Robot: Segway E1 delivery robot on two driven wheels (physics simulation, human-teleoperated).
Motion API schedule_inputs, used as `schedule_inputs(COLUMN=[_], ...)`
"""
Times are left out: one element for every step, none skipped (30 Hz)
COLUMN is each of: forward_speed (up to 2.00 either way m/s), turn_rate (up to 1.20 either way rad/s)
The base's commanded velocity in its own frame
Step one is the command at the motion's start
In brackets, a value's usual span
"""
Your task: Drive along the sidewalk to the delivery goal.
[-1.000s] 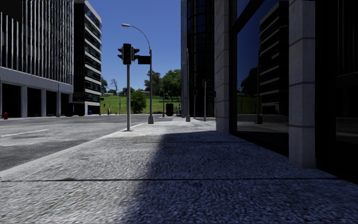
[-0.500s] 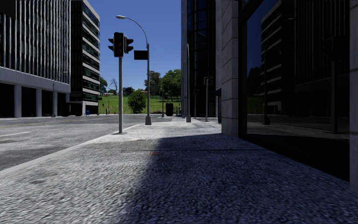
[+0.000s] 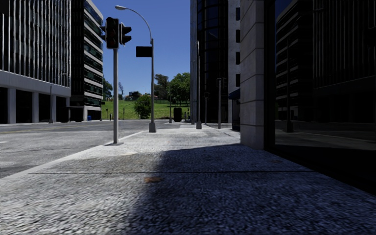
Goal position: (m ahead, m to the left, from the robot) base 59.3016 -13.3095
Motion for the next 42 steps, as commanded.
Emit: schedule_inputs(forward_speed=[2.00,2.00,2.00,2.00,2.00,2.00,2.00,2.00,2.00,2.00,2.00,2.00,2.00,2.00,2.00,2.00,2.00,2.00,2.00,2.00,2.00,2.00,2.00,2.00,2.00,2.00,2.00,2.00,2.00,2.00,2.00,2.00,2.00,2.00,2.00,2.00,2.00,2.00,2.00,2.00,2.00,2.00], turn_rate=[0.00,0.00,0.00,0.00,0.00,0.00,0.00,0.00,0.00,0.00,0.00,0.00,0.00,0.00,0.00,0.00,0.00,0.00,0.00,0.00,0.00,0.00,0.00,0.00,0.00,0.00,0.00,0.00,0.00,0.00,0.00,0.00,0.00,0.00,0.00,0.00,0.00,0.00,0.00,0.00,0.00,0.00])
